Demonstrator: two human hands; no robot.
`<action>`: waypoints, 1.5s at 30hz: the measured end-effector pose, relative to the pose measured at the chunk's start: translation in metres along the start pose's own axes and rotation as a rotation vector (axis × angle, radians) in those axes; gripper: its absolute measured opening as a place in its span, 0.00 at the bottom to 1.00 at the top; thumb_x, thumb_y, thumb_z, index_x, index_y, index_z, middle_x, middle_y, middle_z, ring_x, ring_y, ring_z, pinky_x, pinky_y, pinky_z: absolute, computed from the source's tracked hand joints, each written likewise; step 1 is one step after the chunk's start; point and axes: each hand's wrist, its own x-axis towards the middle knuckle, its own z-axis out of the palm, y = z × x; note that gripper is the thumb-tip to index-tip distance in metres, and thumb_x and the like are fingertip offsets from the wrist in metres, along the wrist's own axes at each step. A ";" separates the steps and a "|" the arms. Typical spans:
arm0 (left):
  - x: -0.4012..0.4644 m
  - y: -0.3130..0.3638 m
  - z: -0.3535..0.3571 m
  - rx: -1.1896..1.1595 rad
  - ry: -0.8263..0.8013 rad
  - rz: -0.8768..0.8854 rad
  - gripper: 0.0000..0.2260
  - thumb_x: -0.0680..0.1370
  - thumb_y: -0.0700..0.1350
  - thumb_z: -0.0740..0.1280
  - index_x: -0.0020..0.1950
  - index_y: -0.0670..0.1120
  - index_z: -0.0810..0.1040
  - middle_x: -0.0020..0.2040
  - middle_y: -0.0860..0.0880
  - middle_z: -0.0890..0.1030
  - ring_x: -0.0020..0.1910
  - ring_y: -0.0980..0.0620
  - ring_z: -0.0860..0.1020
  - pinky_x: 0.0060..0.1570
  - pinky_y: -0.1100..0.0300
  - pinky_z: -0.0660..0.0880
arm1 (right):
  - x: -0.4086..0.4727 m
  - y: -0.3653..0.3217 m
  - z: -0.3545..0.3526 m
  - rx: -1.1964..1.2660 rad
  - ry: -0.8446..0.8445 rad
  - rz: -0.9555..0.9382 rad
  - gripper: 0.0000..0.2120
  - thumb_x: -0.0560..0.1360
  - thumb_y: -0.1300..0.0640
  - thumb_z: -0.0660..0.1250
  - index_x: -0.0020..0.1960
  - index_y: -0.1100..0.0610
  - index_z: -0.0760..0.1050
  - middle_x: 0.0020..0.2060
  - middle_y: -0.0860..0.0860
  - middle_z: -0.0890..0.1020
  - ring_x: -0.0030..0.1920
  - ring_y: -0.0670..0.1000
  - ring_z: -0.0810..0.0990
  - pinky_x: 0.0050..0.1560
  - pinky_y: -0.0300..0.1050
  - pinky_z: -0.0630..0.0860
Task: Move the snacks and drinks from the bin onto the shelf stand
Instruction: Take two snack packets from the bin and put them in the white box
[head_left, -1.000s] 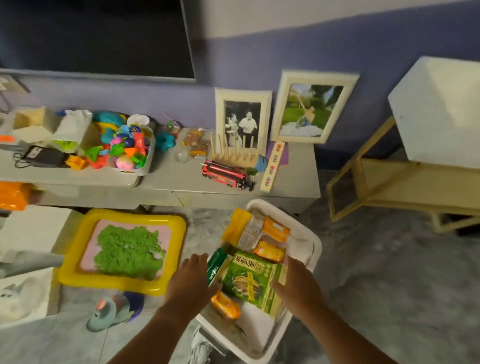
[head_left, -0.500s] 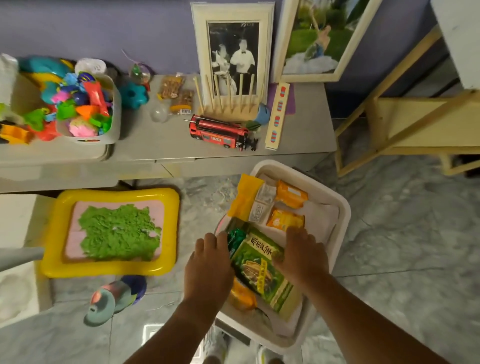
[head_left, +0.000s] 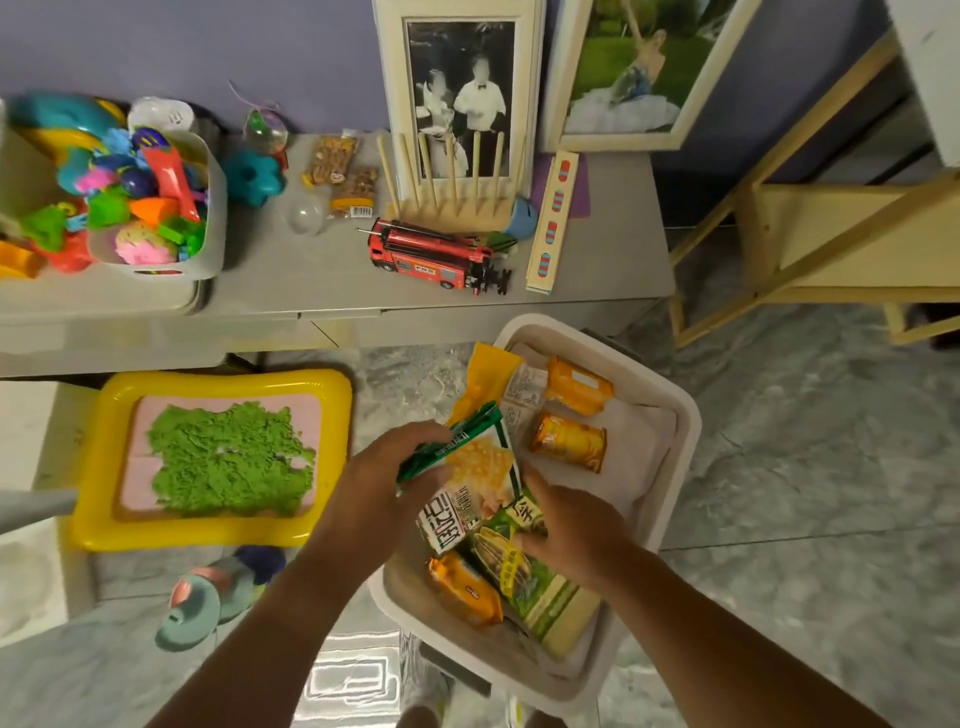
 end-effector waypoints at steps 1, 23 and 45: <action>0.002 -0.001 -0.003 -0.033 0.017 0.013 0.19 0.76 0.41 0.74 0.58 0.64 0.78 0.58 0.66 0.79 0.56 0.69 0.78 0.52 0.74 0.74 | -0.003 0.000 -0.002 -0.041 -0.017 -0.033 0.36 0.76 0.37 0.67 0.77 0.39 0.52 0.54 0.51 0.81 0.53 0.56 0.83 0.47 0.52 0.81; -0.015 0.096 -0.042 -0.322 -0.256 -0.015 0.19 0.76 0.40 0.73 0.64 0.57 0.81 0.58 0.49 0.76 0.56 0.57 0.79 0.48 0.67 0.79 | -0.125 -0.008 -0.070 0.612 0.211 -0.066 0.37 0.71 0.41 0.72 0.73 0.24 0.58 0.69 0.39 0.72 0.70 0.41 0.73 0.69 0.53 0.75; 0.012 0.451 -0.115 -0.175 -0.367 0.506 0.34 0.66 0.37 0.82 0.65 0.63 0.78 0.63 0.55 0.74 0.62 0.54 0.77 0.56 0.56 0.80 | -0.355 0.019 -0.340 0.920 1.143 -0.143 0.42 0.69 0.57 0.80 0.73 0.30 0.66 0.67 0.38 0.76 0.64 0.42 0.79 0.61 0.52 0.82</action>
